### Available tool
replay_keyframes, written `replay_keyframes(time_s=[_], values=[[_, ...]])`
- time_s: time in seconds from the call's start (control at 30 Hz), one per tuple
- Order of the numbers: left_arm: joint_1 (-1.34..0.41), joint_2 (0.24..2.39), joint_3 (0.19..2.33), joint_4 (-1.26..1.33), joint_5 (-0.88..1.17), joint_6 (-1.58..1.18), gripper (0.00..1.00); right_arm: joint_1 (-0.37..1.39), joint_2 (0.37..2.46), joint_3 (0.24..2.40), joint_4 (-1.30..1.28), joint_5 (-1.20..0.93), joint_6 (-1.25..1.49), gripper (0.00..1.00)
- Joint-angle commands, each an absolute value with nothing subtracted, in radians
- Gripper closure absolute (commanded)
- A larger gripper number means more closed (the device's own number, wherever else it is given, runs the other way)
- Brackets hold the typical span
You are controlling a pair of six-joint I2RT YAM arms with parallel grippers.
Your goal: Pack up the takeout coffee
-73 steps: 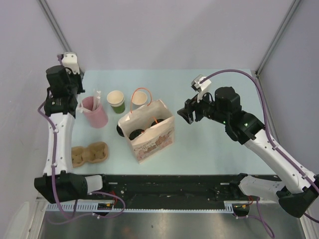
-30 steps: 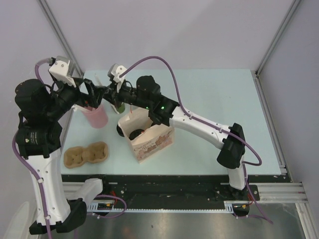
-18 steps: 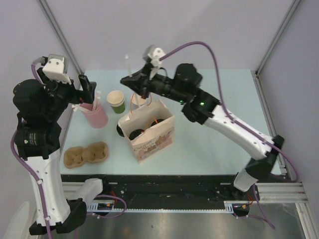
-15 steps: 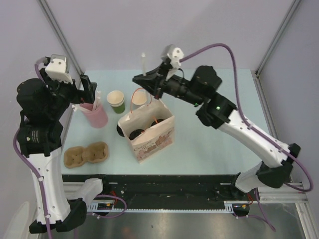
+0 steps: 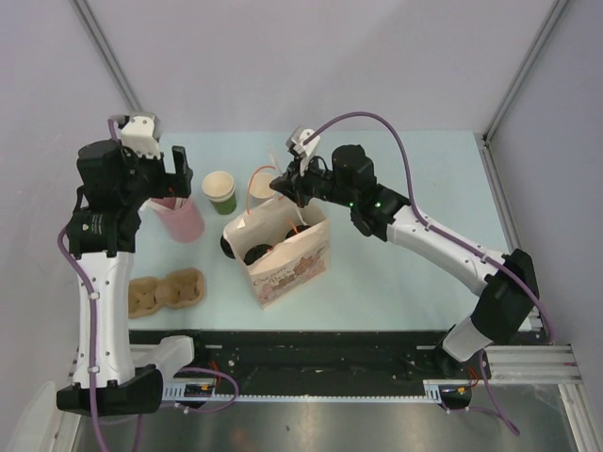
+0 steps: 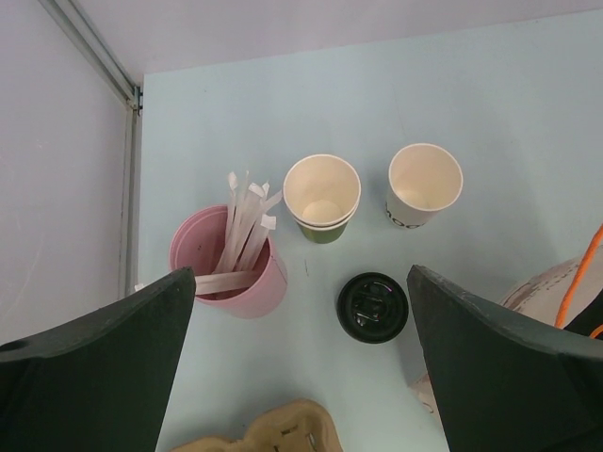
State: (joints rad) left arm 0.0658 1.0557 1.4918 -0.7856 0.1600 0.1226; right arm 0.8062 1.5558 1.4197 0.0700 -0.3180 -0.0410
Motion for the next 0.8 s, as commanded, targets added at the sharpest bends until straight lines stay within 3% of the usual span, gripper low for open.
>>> replay_keyframes(time_s=[0.0,0.03,0.07,0.13,0.17,0.3,0.47,0.77], values=[[0.067,1.029,1.471,-0.716,0.14,0.146,0.0,0.787,1.54,1.419,0.087,-0.362,-0.087,1.0],[0.066,1.028,1.467,-0.712,0.14,0.144,0.0,0.784,1.537,1.411,0.089,-0.367,-0.086,0.98],[0.066,1.026,1.454,-0.709,0.146,0.146,0.0,0.784,1.532,1.405,0.09,-0.364,-0.086,0.82],[0.066,1.026,1.437,-0.701,0.15,0.146,0.0,0.793,1.513,1.388,0.092,-0.354,-0.094,0.68],[0.067,1.026,1.431,-0.7,0.152,0.146,0.0,0.799,1.506,1.385,0.084,-0.348,-0.1,0.55],[0.066,1.042,1.399,-0.696,0.193,0.153,0.0,0.808,1.483,1.374,0.072,-0.33,-0.109,0.33],[0.067,1.078,1.365,-0.689,0.193,0.153,0.03,0.81,1.428,1.351,0.103,-0.318,-0.097,0.31],[0.069,1.212,1.302,-0.572,0.019,0.178,0.32,0.868,1.298,1.344,0.051,-0.314,-0.117,0.3]])
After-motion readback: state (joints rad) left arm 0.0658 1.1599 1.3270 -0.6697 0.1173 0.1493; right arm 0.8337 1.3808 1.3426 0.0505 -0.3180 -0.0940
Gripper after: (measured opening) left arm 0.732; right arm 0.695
